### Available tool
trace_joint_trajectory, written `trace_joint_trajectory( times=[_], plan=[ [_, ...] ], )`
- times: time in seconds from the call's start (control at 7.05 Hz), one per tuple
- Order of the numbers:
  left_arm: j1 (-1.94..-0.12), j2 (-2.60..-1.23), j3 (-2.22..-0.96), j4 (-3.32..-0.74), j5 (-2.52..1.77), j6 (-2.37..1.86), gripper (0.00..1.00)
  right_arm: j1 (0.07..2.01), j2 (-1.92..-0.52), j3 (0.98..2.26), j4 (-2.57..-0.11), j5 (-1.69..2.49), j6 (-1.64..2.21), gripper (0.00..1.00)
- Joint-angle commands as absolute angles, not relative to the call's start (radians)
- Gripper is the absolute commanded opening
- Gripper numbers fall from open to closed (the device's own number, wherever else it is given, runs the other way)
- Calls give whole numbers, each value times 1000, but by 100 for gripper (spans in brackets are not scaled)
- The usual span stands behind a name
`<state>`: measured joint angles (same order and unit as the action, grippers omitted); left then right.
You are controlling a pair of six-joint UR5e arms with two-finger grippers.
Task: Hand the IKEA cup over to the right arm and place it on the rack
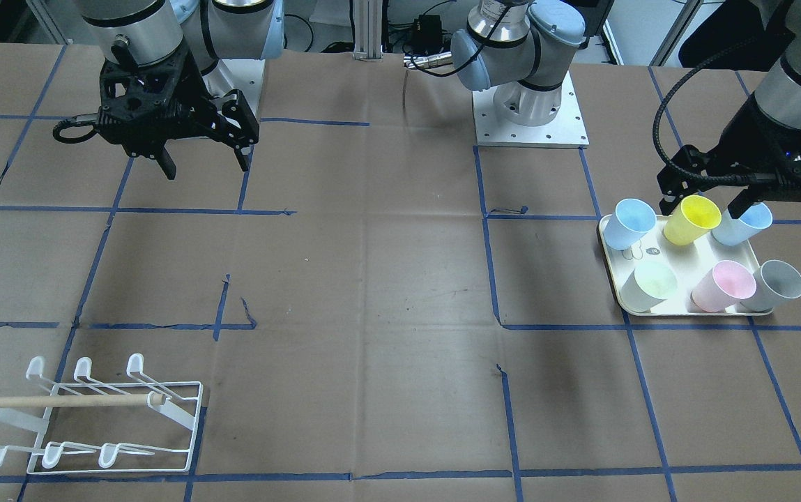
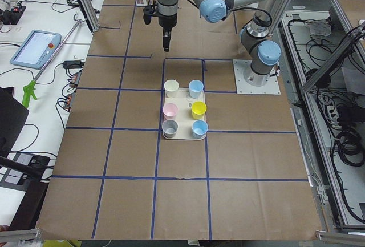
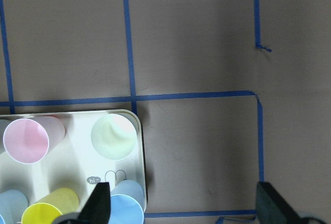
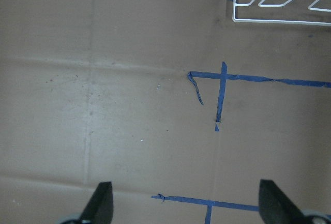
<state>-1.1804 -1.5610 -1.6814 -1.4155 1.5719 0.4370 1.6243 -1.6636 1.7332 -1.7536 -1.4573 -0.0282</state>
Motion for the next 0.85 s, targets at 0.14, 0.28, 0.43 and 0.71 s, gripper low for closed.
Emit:
trace_joint_trajectory(
  times=[0.14, 0.28, 0.43, 0.71],
  plan=[
    [-1152, -1586, -1854, -1229, 1575, 451, 100, 1626, -1666, 1805, -1969, -1323, 123, 100],
    [-1151, -1603, -1906, -1169, 1572, 451, 100, 1626, -1664, 1840, -2043, -1321, 176, 100],
    [-1150, -1624, -1961, -1104, 1574, 451, 100, 1626, -1657, 1885, -2130, -1312, 210, 100],
    [-1137, -1687, -2017, -993, 1580, 451, 100, 1626, -1623, 1928, -2334, -1112, 352, 100]
  ],
)
